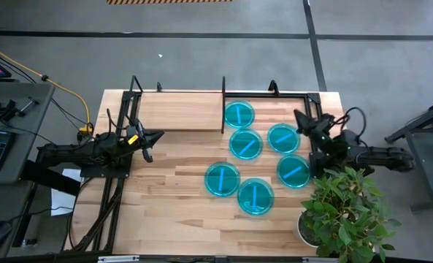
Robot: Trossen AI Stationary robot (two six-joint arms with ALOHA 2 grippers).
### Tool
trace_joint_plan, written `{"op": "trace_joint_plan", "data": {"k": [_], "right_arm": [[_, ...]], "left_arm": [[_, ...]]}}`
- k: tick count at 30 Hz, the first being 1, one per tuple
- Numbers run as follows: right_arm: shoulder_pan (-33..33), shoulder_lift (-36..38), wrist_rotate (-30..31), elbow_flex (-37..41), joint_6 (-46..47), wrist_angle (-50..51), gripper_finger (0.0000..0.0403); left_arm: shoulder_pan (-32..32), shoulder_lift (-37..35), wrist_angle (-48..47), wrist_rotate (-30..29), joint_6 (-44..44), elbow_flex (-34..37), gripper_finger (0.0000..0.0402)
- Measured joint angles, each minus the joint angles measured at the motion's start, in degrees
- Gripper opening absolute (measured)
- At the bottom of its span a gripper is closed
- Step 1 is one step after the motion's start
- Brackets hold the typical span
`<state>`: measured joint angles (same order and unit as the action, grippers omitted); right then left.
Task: Place and stack plates onto a shelf
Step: Put the blue plate on the shelf
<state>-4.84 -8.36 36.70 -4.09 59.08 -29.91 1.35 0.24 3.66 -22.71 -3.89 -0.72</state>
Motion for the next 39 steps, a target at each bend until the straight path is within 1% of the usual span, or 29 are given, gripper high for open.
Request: {"op": "trace_joint_plan", "data": {"k": [2,6,9,11,13,15,17,19,21,24,26,28,31,34,37,39], "right_arm": [[0.0,-4.9,1.2,-3.7,-2.7,-1.4,0.0003],[0.0,-17.6,2.1,-13.1,-8.6,-0.4,0.0003],[-0.1,-26.5,3.8,-21.3,-14.9,4.7,0.0003],[-1.0,-31.2,5.8,-27.0,-17.1,13.1,0.0003],[-2.8,-34.7,5.7,-32.9,-15.1,26.3,0.0003],[-5.4,-37.2,2.6,-38.8,-9.6,41.5,0.0009],[-8.1,-39.6,-2.2,-43.2,-5.6,56.6,0.0023],[-10.4,-41.7,-5.9,-45.8,-3.2,67.8,0.0045],[-12.6,-42.9,-8.6,-46.7,-0.7,75.0,0.0073],[-15.6,-44.7,-14.7,-46.0,1.8,83.7,0.0118],[-16.8,-45.3,-18.1,-44.3,3.0,87.7,0.0145],[-17.3,-45.4,-19.9,-41.8,6.1,90.3,0.0166],[-17.3,-44.6,-23.0,-36.6,11.3,90.8,0.0187],[-17.3,-44.4,-25.3,-31.8,15.3,89.8,0.0192],[-17.3,-44.6,-25.0,-28.5,17.3,87.7,0.0192],[-17.3,-44.7,-22.6,-28.0,19.3,86.2,0.0192]], "left_arm": [[0.0,0.0,0.0,0.0,0.0,0.0,0.0001],[0.0,0.0,0.0,0.0,0.0,0.0,0.0001],[0.0,0.0,0.0,0.0,0.0,0.0,0.0001],[0.0,0.0,0.0,0.0,0.0,0.0,0.0001],[0.0,0.0,0.0,0.0,0.0,0.0,0.0001],[0.0,0.0,0.0,0.0,0.0,0.0,0.0001],[0.0,0.0,0.0,0.0,0.0,0.0,0.0001],[0.0,0.0,0.0,0.0,0.0,0.0,0.0001],[0.0,0.0,0.0,0.0,0.0,0.0,0.0001],[0.0,0.0,0.0,0.0,0.0,0.0,0.0001],[0.0,0.0,0.0,0.0,0.0,0.0,0.0001],[0.0,0.0,0.0,0.0,0.0,0.0,0.0001],[0.0,0.0,0.0,0.0,0.0,0.0,0.0001],[0.0,0.0,0.0,0.0,0.0,0.0,0.0001],[0.0,0.0,0.0,0.0,0.0,0.0,0.0001],[0.0,0.0,0.0,0.0,0.0,0.0,0.0001]]}}
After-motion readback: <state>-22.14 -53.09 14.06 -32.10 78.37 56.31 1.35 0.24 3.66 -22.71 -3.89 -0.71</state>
